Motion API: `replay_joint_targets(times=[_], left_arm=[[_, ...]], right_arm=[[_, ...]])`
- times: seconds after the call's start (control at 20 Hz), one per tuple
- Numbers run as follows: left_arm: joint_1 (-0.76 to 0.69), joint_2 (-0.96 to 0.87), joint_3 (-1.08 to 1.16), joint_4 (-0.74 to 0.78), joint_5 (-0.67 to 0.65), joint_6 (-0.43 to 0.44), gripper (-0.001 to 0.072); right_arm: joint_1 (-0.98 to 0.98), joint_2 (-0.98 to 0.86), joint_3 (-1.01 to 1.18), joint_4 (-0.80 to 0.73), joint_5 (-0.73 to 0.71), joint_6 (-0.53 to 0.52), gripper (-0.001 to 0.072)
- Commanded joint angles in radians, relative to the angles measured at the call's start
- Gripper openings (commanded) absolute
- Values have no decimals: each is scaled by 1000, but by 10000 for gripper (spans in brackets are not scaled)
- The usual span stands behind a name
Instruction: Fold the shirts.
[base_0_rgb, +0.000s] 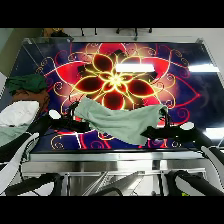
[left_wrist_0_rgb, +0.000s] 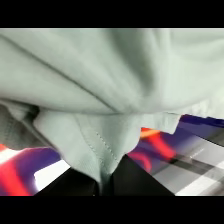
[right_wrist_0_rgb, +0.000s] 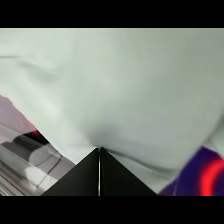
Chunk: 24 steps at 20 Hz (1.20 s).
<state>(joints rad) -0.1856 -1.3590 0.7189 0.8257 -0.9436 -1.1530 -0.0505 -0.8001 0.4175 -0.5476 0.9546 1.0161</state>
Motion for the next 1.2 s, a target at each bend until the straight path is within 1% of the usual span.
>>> replay_joint_targets(times=[0.0, 0.15, 0.2, 0.25, 0.3, 0.45, 0.5, 0.55, 0.6, 0.65, 0.7, 0.75, 0.8, 0.85, 1.05, 1.1, 1.15], left_arm=[[2, 64, 6, -2, -32, 12, 21], [44, 178, 5, 25, -58, 11, 21], [69, 201, 4, 34, -82, 11, 21], [93, 219, -1, 48, -105, 12, 22], [113, 234, -19, 45, -112, 12, 22], [147, 243, -100, 46, -111, 39, 22], [155, 236, -126, 44, -109, 51, 23], [162, 222, -143, 45, -108, 58, 24], [166, 202, -153, 44, -108, 68, 24], [166, 182, -154, 45, -111, 80, 25], [166, 162, -153, 45, -114, 90, 26], [166, 143, -153, 45, -117, 91, 63], [166, 127, -152, 45, -122, 91, 363], [166, 111, -152, 45, -124, 91, 534], [166, 83, -152, 45, -92, 90, 530], [166, 83, -152, 47, -80, 90, 530], [166, 83, -152, 47, -76, 90, 460]], right_arm=[[10, 24, 80, 36, 21, -24, 19], [9, 60, 179, 32, 48, -21, 22], [9, 62, 188, 32, 48, -21, 95], [9, 62, 188, 20, 53, -13, 295], [9, 61, 187, -25, 71, 35, 350], [9, 65, 187, -209, 162, 187, 350], [9, 67, 187, -257, 192, 223, 364], [9, 71, 183, -293, 214, 256, 397], [10, 75, 176, -314, 221, 272, 397], [10, 76, 161, -313, 219, 272, 432], [11, 76, 141, -312, 208, 276, 534], [11, 76, 117, -312, 196, 284, 554], [11, 76, 94, -312, 183, 287, 553], [11, 76, 73, -306, 164, 286, 552], [11, 71, 49, -297, 81, 283, 548], [11, 63, 49, -283, 69, 268, 538], [11, 51, 49, -263, 66, 247, 456]])
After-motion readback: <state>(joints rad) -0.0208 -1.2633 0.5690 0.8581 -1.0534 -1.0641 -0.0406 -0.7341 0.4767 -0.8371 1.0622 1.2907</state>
